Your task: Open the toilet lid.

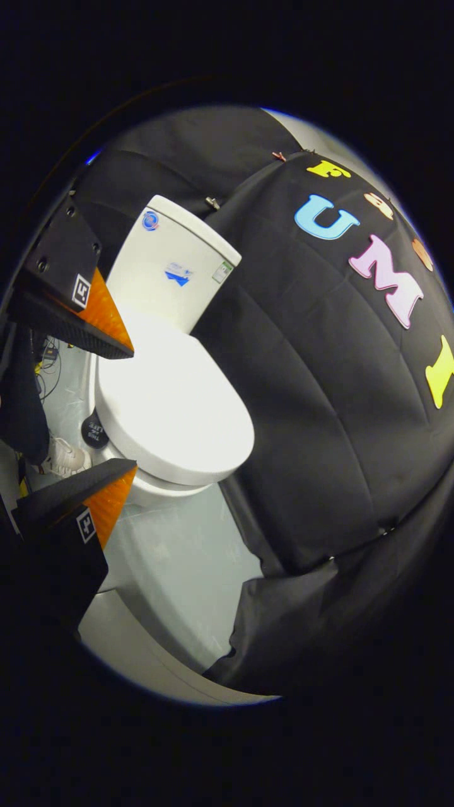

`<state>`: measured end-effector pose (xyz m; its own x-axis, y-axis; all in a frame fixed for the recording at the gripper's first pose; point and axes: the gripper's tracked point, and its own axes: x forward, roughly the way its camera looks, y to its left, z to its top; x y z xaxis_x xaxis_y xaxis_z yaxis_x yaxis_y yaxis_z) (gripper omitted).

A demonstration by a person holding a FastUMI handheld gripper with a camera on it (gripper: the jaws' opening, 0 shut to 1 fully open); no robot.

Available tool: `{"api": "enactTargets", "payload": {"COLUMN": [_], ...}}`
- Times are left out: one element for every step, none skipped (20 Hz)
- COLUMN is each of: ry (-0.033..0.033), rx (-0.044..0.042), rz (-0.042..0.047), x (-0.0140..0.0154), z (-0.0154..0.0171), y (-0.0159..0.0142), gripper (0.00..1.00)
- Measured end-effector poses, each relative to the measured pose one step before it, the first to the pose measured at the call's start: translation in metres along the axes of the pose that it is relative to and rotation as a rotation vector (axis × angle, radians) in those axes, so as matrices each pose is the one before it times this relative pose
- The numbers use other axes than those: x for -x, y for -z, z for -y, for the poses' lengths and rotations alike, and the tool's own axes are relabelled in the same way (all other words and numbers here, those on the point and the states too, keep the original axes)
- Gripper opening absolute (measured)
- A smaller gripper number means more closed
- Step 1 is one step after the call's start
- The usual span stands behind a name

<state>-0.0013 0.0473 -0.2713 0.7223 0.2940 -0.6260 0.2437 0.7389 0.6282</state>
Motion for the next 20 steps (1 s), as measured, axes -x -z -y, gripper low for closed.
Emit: {"api": "enactTargets", "payload": {"ry": [0.00379,0.00025,-0.00232,0.00915,0.00205,0.00854,0.00348,-0.00034,-0.00936,-0.00589,-0.00856,-0.00488,-0.00416,-0.00331,-0.02040,0.00013,0.01176,0.03199,-0.00586,-0.01104], "rx": [-0.00691,-0.01630,-0.02211,-0.01606,-0.01384,-0.01544,-0.02348,-0.02638,-0.02302,-0.01709,-0.00948,0.00350,0.01266,0.00619,0.01192,0.01683,0.02353,0.02633,-0.00141,-0.00205], "rz": [-0.02677,-0.02879,-0.02407,-0.01818,-0.01335,-0.01337,-0.01475,-0.01099,-0.01781,-0.02002,-0.01542,-0.00839,-0.00555,0.00194,-0.01334,-0.02126,-0.00125,0.00565,0.00360,0.00069], "x": [-0.00289,-0.00437,-0.00674,-0.00359,-0.00557,-0.00521,-0.00397,-0.00289,-0.00516,-0.00937,-0.00078,-0.00696,-0.00707,-0.00331,-0.00382,0.00281,-0.00708,-0.00165,-0.00382,-0.00117], "z": [0.00281,0.00190,0.00104,0.00515,0.00393,0.00649,0.00485,0.00400,0.00207,0.00225,-0.00010,-0.00054,0.00072,0.00086,-0.00598,-0.00225,0.00095,0.00875,-0.00019,-0.00104], "y": [0.01033,0.01057,0.00827,0.00774,0.00654,0.00486,0.00582,0.00239,0.00514,0.00493,0.00297,0.00233,0.00068,-0.00111,0.00413,0.00505,0.00063,-0.00433,0.00189,-0.00014], "gripper": [0.98,0.98,0.98,0.98,0.98,0.99,0.98,0.99,0.98,0.95,0.95,0.95,0.95,0.88,0.88,0.78,0.68,0.58,0.48,0.38]}}
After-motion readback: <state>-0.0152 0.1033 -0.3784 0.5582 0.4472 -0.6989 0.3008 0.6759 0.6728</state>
